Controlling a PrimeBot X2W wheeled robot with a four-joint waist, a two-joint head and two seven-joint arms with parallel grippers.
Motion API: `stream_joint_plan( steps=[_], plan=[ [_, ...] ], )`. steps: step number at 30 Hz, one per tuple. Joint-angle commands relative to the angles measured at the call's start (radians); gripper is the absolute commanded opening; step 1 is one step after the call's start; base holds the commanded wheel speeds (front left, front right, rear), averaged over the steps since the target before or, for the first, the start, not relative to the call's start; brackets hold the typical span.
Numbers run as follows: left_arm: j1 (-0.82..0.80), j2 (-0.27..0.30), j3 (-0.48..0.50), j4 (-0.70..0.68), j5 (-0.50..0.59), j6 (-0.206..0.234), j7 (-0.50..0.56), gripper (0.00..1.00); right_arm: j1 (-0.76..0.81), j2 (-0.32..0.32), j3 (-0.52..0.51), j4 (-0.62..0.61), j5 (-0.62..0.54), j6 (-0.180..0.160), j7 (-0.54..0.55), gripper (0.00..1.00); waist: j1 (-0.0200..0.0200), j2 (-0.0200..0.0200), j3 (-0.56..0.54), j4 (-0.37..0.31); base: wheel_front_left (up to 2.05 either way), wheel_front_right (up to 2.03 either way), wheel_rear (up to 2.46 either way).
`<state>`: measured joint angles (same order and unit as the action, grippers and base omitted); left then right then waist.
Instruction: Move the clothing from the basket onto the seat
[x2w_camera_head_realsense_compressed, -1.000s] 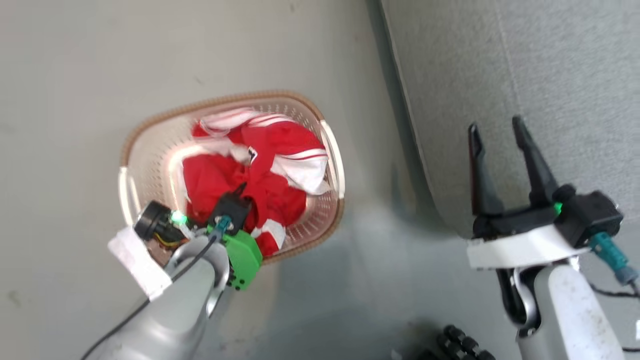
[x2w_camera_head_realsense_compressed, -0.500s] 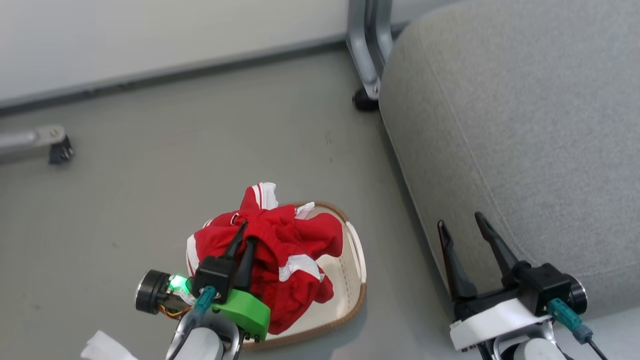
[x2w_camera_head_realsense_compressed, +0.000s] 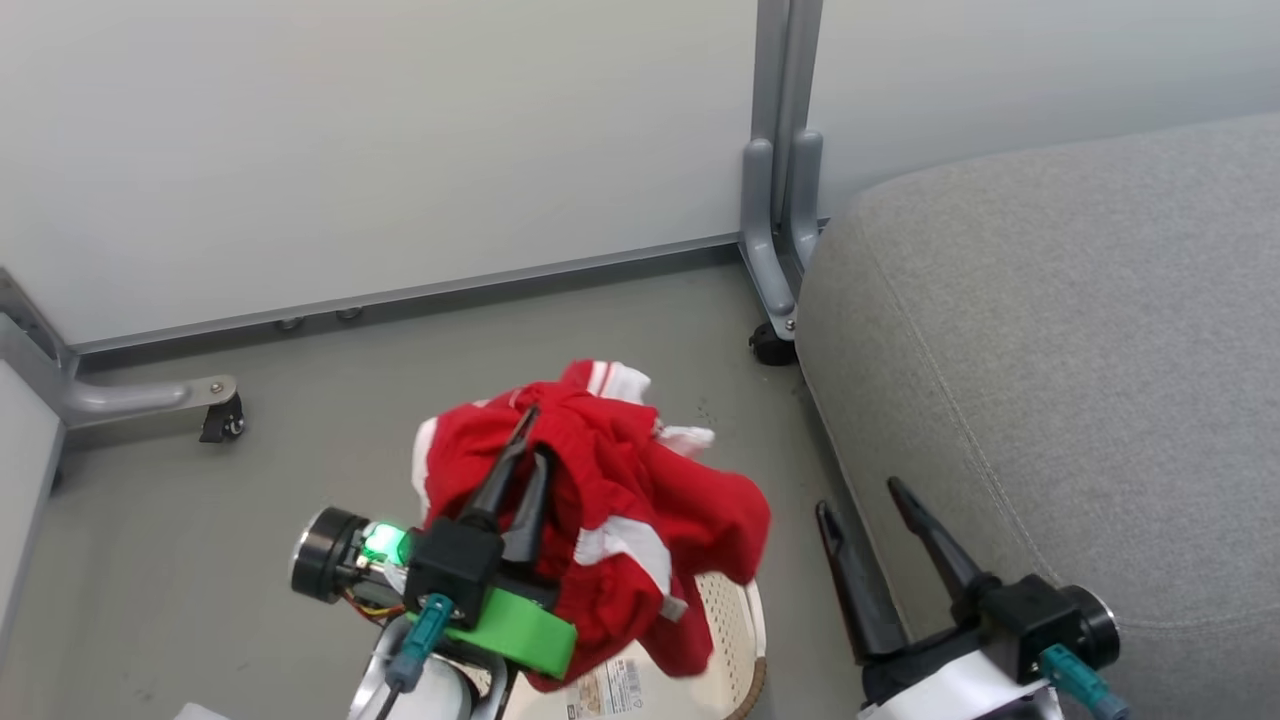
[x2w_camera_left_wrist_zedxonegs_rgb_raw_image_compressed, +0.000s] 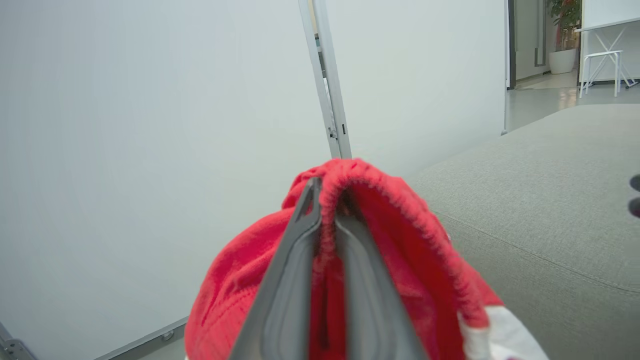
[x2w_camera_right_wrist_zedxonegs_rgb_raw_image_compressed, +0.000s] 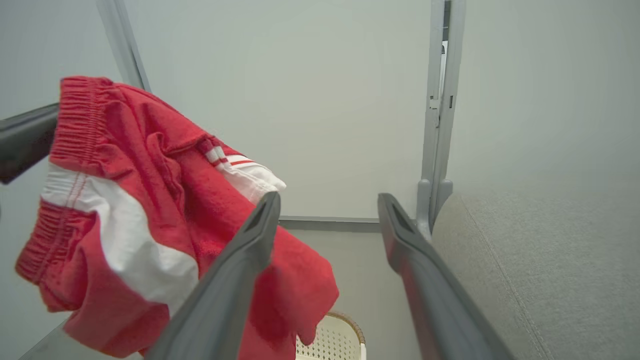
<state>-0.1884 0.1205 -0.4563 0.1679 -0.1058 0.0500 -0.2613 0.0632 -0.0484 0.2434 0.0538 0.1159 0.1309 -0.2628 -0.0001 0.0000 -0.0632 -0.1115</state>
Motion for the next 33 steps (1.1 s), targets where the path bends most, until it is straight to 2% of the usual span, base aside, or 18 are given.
stream_joint_plan(
  steps=[1,8,13,19,24,25,26,27,33],
  plan=[
    [0.019,-0.003,-0.005,-0.009,0.009,-0.008,-0.006,0.0,0.01,-0.007,0.02,-0.002,-0.009,0.0,-0.003,1.0,0.0001,0.0,-0.011,0.011,0.0,0.0,0.0],
    [0.026,-0.03,-0.06,-0.044,0.023,-0.062,-0.006,0.0,-0.039,-0.067,0.193,-0.038,0.026,0.0,-0.003,1.0,0.0001,0.0,-0.024,0.019,0.0,0.0,0.0],
    [0.034,-0.05,-0.093,-0.063,-0.018,-0.109,-0.006,0.0,-0.07,-0.103,0.273,-0.004,0.097,0.0,-0.003,1.0,0.0001,0.0,-0.03,0.023,0.0,0.0,0.0],
    [0.028,-0.063,-0.151,-0.075,-0.084,-0.154,-0.006,0.0,-0.088,-0.102,0.272,0.045,0.08,0.0,-0.003,1.0,0.0001,0.0,-0.035,0.032,0.0,0.0,0.0],
    [0.01,-0.066,-0.194,-0.086,-0.102,-0.165,-0.006,0.0,-0.066,-0.089,0.248,0.072,0.076,0.0,-0.003,1.0,0.0001,0.0,-0.038,0.035,0.0,0.0,0.0],
    [0.007,-0.066,-0.201,-0.088,-0.105,-0.168,-0.006,0.0,-0.063,-0.093,0.256,0.081,0.074,0.0,-0.003,0.51,0.0001,0.0,-0.038,0.036,0.0,0.0,0.0],
    [0.005,-0.066,-0.206,-0.089,-0.107,-0.169,-0.006,0.0,-0.064,-0.098,0.262,0.086,0.073,0.0,-0.003,0.18,0.0001,0.0,-0.039,0.037,0.0,0.0,0.0],
    [0.003,-0.067,-0.21,-0.089,-0.107,-0.17,-0.006,0.0,-0.063,-0.101,0.265,0.092,0.074,0.0,-0.003,0.0,0.0001,0.0,-0.039,0.036,0.0,0.0,0.0],
    [0.004,-0.068,-0.204,-0.084,-0.107,-0.169,-0.006,0.0,-0.052,-0.102,0.261,0.104,0.112,0.0,-0.003,0.0,0.0001,0.0,-0.04,0.034,0.0,0.0,0.0]
  ],
)
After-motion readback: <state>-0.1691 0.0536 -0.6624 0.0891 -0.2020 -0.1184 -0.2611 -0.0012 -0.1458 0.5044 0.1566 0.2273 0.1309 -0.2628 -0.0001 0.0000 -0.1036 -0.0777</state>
